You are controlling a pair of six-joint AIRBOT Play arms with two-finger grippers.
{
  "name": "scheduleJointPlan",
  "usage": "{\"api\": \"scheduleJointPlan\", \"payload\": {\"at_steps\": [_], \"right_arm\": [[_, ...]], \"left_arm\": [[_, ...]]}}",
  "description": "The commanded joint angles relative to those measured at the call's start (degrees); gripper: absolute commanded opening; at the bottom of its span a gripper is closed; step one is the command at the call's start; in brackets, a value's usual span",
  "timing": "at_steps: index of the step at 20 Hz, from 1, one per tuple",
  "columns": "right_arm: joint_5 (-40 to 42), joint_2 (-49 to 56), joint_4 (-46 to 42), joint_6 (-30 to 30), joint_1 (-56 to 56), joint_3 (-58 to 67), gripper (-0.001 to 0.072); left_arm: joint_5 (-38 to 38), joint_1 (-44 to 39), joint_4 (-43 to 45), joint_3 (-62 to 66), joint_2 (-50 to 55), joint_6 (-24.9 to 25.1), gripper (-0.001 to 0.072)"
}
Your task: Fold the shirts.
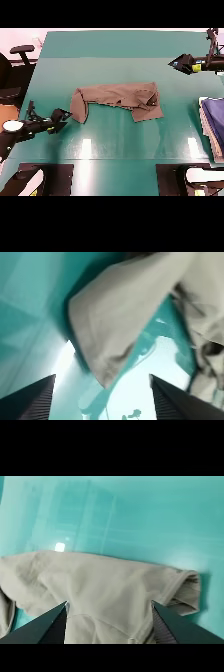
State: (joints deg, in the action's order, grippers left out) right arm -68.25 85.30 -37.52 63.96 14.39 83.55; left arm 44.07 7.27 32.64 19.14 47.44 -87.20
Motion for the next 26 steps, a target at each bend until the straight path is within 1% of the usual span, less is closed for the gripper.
{"api": "scheduleJointPlan", "payload": {"at_steps": [1,3,5,6,7,8,9,10,11,13,15,17,18,20,22,23,25,26], "right_arm": [[0.26,-0.04,0.02,0.04,-1.36,-0.02,0.0578],[-0.37,-0.07,0.02,0.04,-1.33,-0.02,0.0578],[-1.49,-0.07,-0.02,0.04,-1.33,-0.02,0.0578],[-1.90,-0.07,-0.02,0.02,-1.33,-0.02,0.0578],[-2.27,-0.07,-0.02,0.04,-1.33,-0.02,0.0578],[-2.51,-0.07,0.00,0.04,-1.33,-0.02,0.0578],[-2.69,-0.07,0.00,0.04,-1.33,-0.02,0.0578],[-2.78,-0.07,0.00,0.04,-1.33,-0.02,0.0578],[-2.89,-0.07,0.00,0.04,-1.33,-0.02,0.0578],[-4.98,-0.11,-0.04,0.04,-1.01,-0.02,0.0578],[-9.77,-0.11,-0.22,0.66,-0.59,-0.11,0.0578],[-14.62,-0.70,-0.07,4.31,0.46,-1.60,0.0576],[-14.73,-2.16,-0.20,6.49,0.61,-4.59,0.0576],[-11.98,-6.47,-1.81,7.37,0.57,-13.11,0.0575],[-7.72,-10.97,-1.64,6.73,-1.25,-22.73,0.0576],[-4.07,-13.29,-1.64,3.17,-3.04,-27.30,0.0576],[4.39,-16.92,-1.42,-7.89,-7.76,-33.53,0.0576],[9.11,-18.14,-1.70,-12.15,-10.82,-35.52,0.0576]], "left_arm": [[-8.96,-9.49,-4.46,-0.96,7.34,-0.92,0.0682],[-13.77,-13.79,-8.39,-0.79,10.51,-0.66,0.0682],[-16.83,-14.69,-9.75,0.33,11.26,-0.20,0.0680],[-18.25,-14.69,-9.79,0.98,11.26,-0.26,0.0650],[-18.82,-14.67,-9.73,1.70,11.26,0.07,0.0492],[-18.95,-14.67,-9.73,2.27,11.26,0.72,0.0399],[-18.69,-14.67,-9.70,2.80,11.23,1.03,0.0270],[-18.38,-14.67,-9.73,3.26,11.23,2.47,0.0086],[-17.97,-14.67,-9.73,3.76,11.23,4.20,0.0023],[-16.94,-14.67,-9.53,5.01,11.23,5.22,0.0022],[-15.67,-14.67,-8.59,6.93,10.73,5.90,0.0022],[-14.40,-14.67,-8.52,9.03,10.49,7.58,0.0022],[-13.70,-14.67,-8.46,9.99,10.49,7.80,0.0022],[-13.33,-14.67,-8.31,11.47,10.49,7.82,0.0022],[-13.35,-14.67,-7.02,12.61,10.49,7.82,0.0022],[-13.07,-14.67,-6.67,12.85,10.51,7.82,0.0022],[-12.59,-14.67,-6.40,12.90,10.54,7.82,0.0022],[-12.22,-14.67,-6.25,12.90,10.51,7.80,0.0022]]}}
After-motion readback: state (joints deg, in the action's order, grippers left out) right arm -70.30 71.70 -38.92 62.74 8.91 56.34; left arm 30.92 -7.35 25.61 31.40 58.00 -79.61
